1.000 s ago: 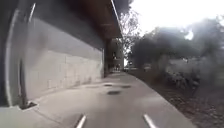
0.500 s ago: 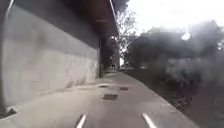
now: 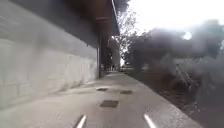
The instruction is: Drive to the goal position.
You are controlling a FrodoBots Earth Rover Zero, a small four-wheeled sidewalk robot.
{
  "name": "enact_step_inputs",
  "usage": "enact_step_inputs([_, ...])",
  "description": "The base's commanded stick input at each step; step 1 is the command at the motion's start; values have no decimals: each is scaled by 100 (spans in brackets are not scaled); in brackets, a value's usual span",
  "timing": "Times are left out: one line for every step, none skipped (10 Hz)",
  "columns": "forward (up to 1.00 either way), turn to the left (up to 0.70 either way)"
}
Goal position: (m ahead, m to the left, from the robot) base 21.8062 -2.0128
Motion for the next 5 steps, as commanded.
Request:
enact_step_inputs([70,0])
enact_step_inputs([70,0])
enact_step_inputs([70,0])
enact_step_inputs([70,0])
enact_step_inputs([70,0])
